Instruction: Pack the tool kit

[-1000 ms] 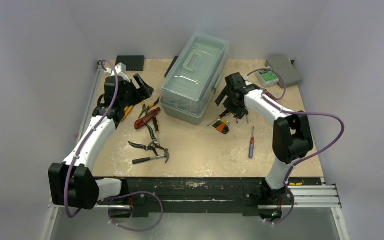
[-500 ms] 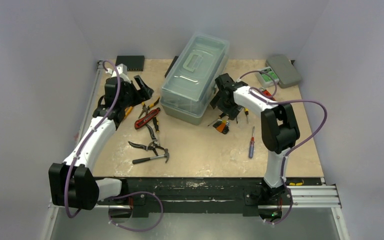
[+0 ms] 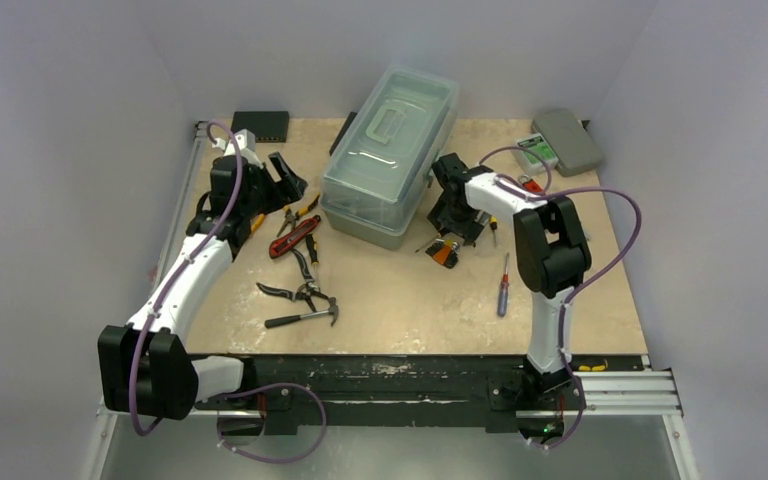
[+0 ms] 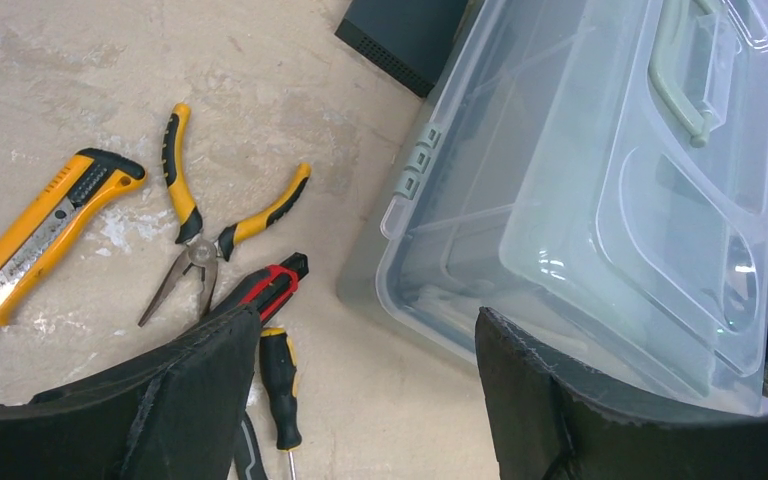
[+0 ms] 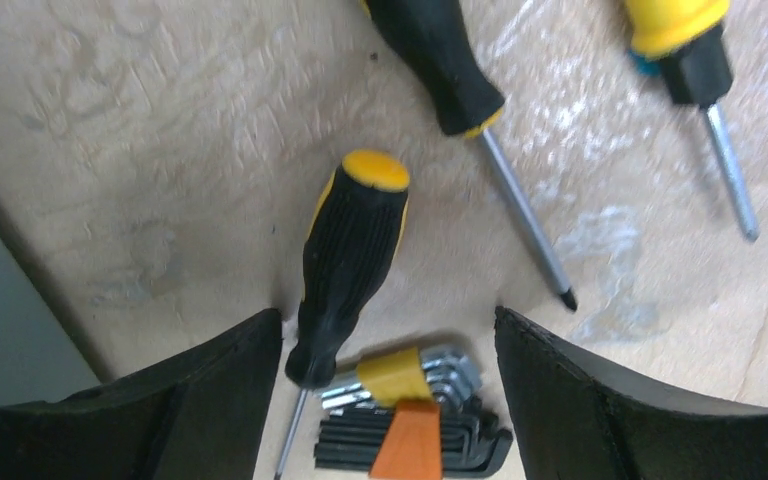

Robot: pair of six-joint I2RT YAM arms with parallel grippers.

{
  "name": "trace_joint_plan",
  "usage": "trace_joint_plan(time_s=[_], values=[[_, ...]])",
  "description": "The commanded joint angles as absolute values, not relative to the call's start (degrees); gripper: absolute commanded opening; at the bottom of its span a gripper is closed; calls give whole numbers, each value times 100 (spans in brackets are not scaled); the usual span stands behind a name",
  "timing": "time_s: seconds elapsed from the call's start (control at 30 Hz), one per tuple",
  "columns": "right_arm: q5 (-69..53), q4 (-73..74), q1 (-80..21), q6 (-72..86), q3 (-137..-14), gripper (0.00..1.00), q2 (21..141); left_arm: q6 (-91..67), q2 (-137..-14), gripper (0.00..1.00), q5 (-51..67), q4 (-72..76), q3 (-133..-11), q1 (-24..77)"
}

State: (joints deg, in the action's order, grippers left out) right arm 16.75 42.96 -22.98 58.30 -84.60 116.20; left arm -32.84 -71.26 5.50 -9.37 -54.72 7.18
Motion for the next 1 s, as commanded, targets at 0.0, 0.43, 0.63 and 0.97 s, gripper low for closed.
trace_joint_plan(time_s=[0.0, 0.43, 0.63, 0.97], values=[[1720, 4274, -2111, 5237, -8334, 76, 11678, -3088, -6990, 76, 501, -753, -5454, 694], [1310, 4210, -1434, 3338, -8042, 68, 11513, -3079, -6897, 76, 527, -781, -5428, 694], [1397, 4219, -1344, 3279, -8073, 68, 11408, -3063, -6826, 76, 519, -809, -5408, 695], [2127, 4343, -2062, 2716, -8179, 92, 10443, -3024, -6763, 76, 510, -800, -5397, 697]])
